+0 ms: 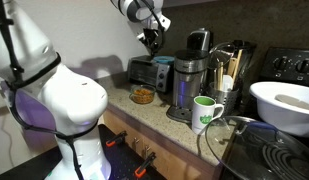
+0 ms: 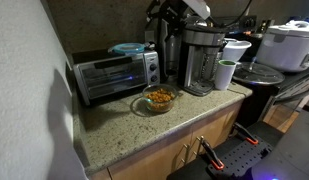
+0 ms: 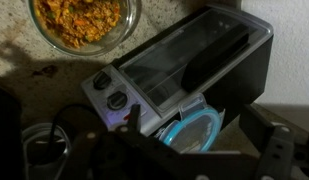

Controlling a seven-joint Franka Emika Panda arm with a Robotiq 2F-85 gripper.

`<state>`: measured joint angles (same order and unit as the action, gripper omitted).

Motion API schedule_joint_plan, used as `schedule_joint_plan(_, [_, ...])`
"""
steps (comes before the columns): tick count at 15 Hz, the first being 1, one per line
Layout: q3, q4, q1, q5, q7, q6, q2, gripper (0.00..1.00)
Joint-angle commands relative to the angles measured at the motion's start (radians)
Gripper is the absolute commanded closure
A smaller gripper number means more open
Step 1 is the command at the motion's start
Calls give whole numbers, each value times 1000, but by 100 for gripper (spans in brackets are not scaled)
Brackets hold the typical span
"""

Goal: Remove the lid from the bowl

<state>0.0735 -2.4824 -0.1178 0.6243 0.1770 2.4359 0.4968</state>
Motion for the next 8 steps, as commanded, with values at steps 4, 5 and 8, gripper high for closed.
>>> schedule_joint_plan(4, [-17, -109, -3, -74, -10, -166, 270, 0])
schedule_joint_plan(5, [-21, -117, -4, -80, -10, -185, 297, 0])
schedule_joint_plan(8, [-32, -143, -3, -88, -13, -222, 356, 0])
